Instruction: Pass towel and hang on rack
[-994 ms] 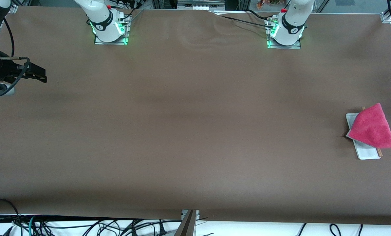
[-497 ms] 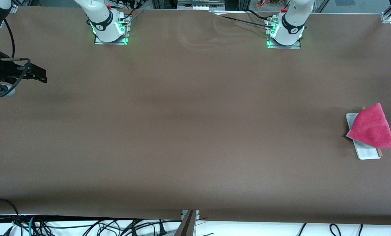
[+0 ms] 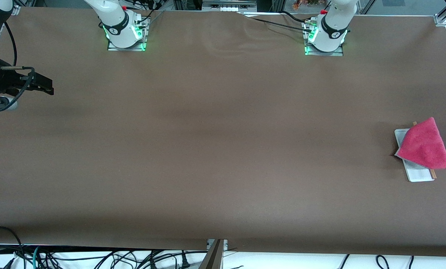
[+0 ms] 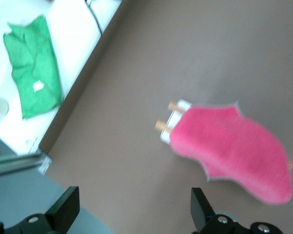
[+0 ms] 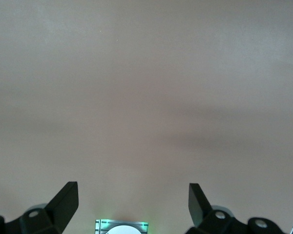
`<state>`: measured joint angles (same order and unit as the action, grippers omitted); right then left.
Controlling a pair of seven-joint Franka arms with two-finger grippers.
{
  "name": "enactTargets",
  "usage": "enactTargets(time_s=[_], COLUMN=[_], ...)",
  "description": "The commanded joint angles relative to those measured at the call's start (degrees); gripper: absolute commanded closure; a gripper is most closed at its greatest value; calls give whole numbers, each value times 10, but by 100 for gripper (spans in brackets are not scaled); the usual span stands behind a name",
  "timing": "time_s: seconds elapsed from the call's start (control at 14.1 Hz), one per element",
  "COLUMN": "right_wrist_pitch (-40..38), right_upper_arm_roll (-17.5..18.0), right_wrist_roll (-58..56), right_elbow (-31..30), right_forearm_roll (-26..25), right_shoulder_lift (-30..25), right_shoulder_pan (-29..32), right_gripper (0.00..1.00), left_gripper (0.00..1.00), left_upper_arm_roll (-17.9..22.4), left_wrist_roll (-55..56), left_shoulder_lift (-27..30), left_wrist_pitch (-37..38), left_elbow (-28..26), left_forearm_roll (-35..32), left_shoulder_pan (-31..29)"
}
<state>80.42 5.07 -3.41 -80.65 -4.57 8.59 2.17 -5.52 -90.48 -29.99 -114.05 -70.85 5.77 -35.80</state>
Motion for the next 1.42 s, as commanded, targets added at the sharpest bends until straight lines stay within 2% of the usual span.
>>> enactTargets(time_s=[0.0, 0.21, 0.43, 0.71, 0.85, 1.06, 1.35], right_wrist_pitch=[2, 3, 3, 3, 4, 4, 4], right_upper_arm_roll=[1, 1, 1, 1, 1, 1, 1], right_wrist_roll=[-11, -11, -11, -11, -11, -12, -11], right_elbow=[-1, -1, -1, -1, -1, -1, -1], right_forearm_roll=[-5, -5, -5, -5, -5, -5, -5], right_shoulder_lift=[-2, -2, -2, -2, -2, -2, 0], right_shoulder_pan=[3, 3, 3, 4, 4, 4, 4], right_gripper=[0, 0, 0, 0, 0, 0, 0], left_gripper=[0, 0, 0, 0, 0, 0, 0], left_upper_arm_roll=[11, 10, 12, 13, 14, 13, 12], left_wrist_roll=[62, 241, 346, 492, 632, 751, 899], left_shoulder_lift=[45, 130, 217, 280, 313, 353, 381], left_wrist_pitch=[35, 40, 40, 65, 100, 136, 208], left_elbow=[-17, -104, -186, -252, -290, -322, -331], left_forearm_roll=[1, -48, -68, -61, -59, -60, -46], left_shoulder_pan=[44, 82, 125, 181, 223, 271, 300])
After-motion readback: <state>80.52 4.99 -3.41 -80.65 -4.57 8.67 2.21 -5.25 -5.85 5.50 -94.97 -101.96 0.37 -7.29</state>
